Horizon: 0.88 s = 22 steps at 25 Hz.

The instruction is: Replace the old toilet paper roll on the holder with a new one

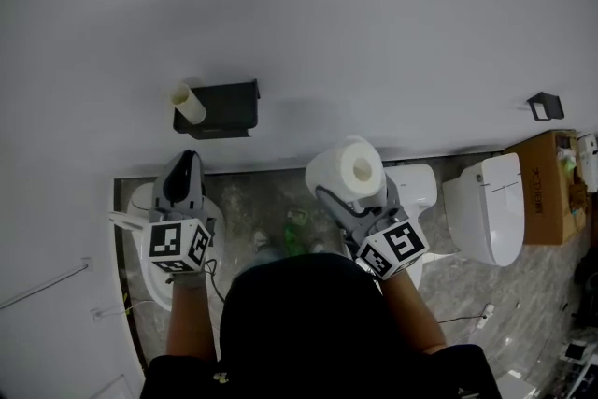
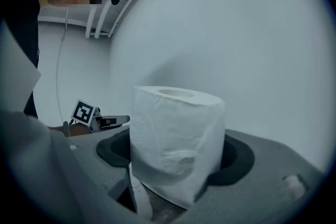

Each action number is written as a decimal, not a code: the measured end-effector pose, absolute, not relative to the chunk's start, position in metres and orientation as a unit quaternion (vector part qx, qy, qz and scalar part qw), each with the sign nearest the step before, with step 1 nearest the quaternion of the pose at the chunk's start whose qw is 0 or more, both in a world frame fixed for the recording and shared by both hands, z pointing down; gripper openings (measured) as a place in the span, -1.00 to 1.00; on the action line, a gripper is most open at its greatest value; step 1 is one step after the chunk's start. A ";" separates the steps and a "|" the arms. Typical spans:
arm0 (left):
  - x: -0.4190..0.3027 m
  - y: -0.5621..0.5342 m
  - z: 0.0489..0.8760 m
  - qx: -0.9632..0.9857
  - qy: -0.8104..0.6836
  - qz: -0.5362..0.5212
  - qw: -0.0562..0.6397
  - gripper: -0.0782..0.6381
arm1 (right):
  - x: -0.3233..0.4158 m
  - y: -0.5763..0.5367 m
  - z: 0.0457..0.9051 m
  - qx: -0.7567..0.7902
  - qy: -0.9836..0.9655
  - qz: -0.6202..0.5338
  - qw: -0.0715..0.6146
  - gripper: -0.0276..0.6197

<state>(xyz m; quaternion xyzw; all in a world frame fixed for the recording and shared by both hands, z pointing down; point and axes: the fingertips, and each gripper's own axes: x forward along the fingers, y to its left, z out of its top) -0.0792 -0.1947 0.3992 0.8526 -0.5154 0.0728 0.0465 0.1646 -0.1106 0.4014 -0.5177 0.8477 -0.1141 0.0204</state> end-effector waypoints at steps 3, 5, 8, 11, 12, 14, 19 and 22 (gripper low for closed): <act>-0.081 -0.221 0.398 0.856 -0.510 0.074 0.042 -0.46 | 0.166 -0.119 0.403 -0.537 0.835 -0.116 0.020 0.29; -0.082 -0.237 0.398 0.856 -0.510 0.074 0.040 -0.30 | 0.167 -0.123 0.404 -0.550 0.827 -0.116 0.018 0.29; -0.084 -0.256 0.397 0.856 -0.511 0.073 0.039 -0.16 | 0.169 -0.127 0.403 -0.565 0.817 -0.114 0.014 0.29; -0.083 -0.272 0.396 0.859 -0.506 0.073 0.035 -0.08 | 0.171 -0.129 0.400 -0.579 0.807 -0.113 0.014 0.29; -0.082 -0.277 0.397 0.860 -0.503 0.073 0.035 -0.07 | 0.171 -0.129 0.401 -0.583 0.804 -0.114 0.013 0.29; -0.080 -0.285 0.400 0.863 -0.499 0.074 0.036 -0.07 | 0.171 -0.128 0.403 -0.590 0.799 -0.117 0.011 0.29; -0.073 -0.298 0.403 0.871 -0.485 0.076 0.034 -0.07 | 0.174 -0.126 0.405 -0.606 0.786 -0.120 0.009 0.29; -0.072 -0.302 0.403 0.871 -0.485 0.080 0.028 -0.11 | 0.175 -0.126 0.404 -0.613 0.781 -0.119 0.009 0.29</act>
